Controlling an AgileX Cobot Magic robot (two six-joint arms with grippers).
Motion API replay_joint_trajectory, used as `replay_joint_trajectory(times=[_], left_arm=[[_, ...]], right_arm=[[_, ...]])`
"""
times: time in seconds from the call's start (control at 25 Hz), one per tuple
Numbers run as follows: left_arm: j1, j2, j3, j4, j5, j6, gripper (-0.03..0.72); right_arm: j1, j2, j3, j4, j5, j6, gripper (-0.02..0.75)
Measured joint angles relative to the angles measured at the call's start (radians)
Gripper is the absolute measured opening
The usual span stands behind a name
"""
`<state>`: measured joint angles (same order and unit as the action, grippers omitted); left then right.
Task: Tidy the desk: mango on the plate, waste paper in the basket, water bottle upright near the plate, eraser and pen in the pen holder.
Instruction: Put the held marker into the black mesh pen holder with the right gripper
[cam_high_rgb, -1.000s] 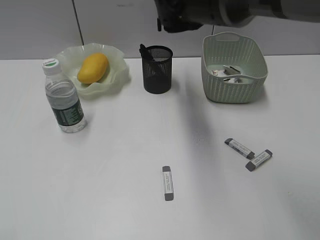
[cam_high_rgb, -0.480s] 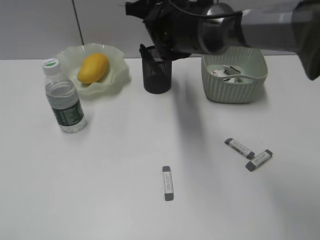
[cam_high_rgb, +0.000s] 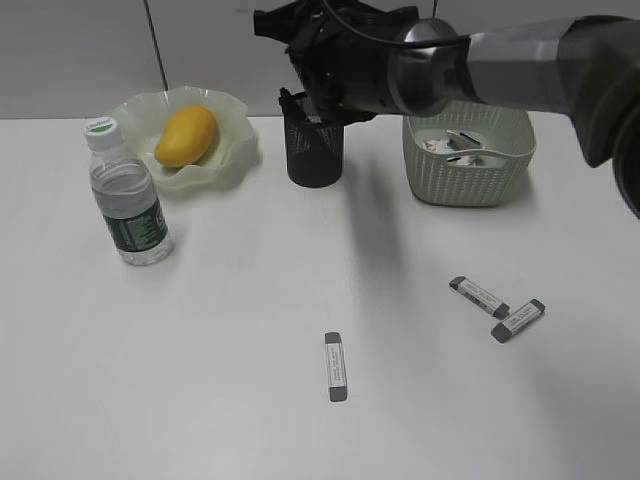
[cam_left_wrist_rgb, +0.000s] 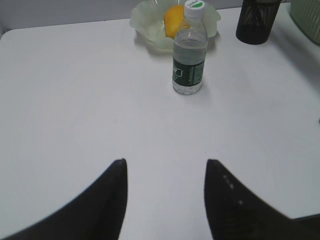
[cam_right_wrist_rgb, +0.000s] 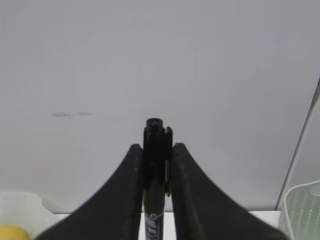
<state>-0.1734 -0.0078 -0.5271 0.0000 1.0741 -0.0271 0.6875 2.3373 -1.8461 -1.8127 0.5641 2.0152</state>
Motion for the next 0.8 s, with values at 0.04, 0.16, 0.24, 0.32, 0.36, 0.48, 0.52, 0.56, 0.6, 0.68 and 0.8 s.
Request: replay_joint_trajectory(times=[0.04, 0.16, 0.24, 0.32, 0.36, 0.48, 0.52, 0.56, 0.6, 0.68, 0.8], left_arm=[[0.0, 0.0, 0.0, 0.0, 0.0, 0.0, 0.382], [0.0, 0.0, 0.0, 0.0, 0.0, 0.0, 0.377], [0.0, 0.0, 0.0, 0.011, 0.0, 0.0, 0.375], [0.0, 0.0, 0.0, 0.0, 0.0, 0.0, 0.372], [0.0, 0.0, 0.0, 0.0, 0.0, 0.0, 0.372], [0.0, 0.0, 0.0, 0.011, 0.0, 0.0, 0.372], [0.0, 0.0, 0.0, 0.0, 0.0, 0.0, 0.372], [0.0, 0.0, 0.0, 0.0, 0.0, 0.0, 0.372], [0.0, 0.0, 0.0, 0.0, 0.0, -0.001, 0.372], [0.0, 0.0, 0.0, 0.0, 0.0, -0.001, 0.372], [0.0, 0.0, 0.0, 0.0, 0.0, -0.001, 0.372]], right_arm=[[0.0, 0.002, 0.0, 0.0, 0.0, 0.001, 0.135], [0.0, 0.014, -0.001, 0.0, 0.0, -0.009, 0.136], [0.0, 0.023, -0.001, -0.001, 0.0, -0.024, 0.136], [0.0, 0.032, -0.001, 0.0, 0.0, -0.034, 0.136], [0.0, 0.033, -0.001, 0.0, -0.001, -0.036, 0.142], [0.0, 0.033, -0.003, -0.002, -0.001, -0.042, 0.259], [0.0, 0.033, -0.003, -0.002, -0.001, -0.043, 0.307], [0.0, 0.033, -0.003, -0.002, -0.001, -0.043, 0.358], [0.0, 0.033, -0.003, -0.002, -0.001, -0.044, 0.394], [0.0, 0.033, -0.003, -0.002, -0.001, -0.046, 0.427], [0.0, 0.033, -0.003, -0.002, -0.001, -0.049, 0.442]])
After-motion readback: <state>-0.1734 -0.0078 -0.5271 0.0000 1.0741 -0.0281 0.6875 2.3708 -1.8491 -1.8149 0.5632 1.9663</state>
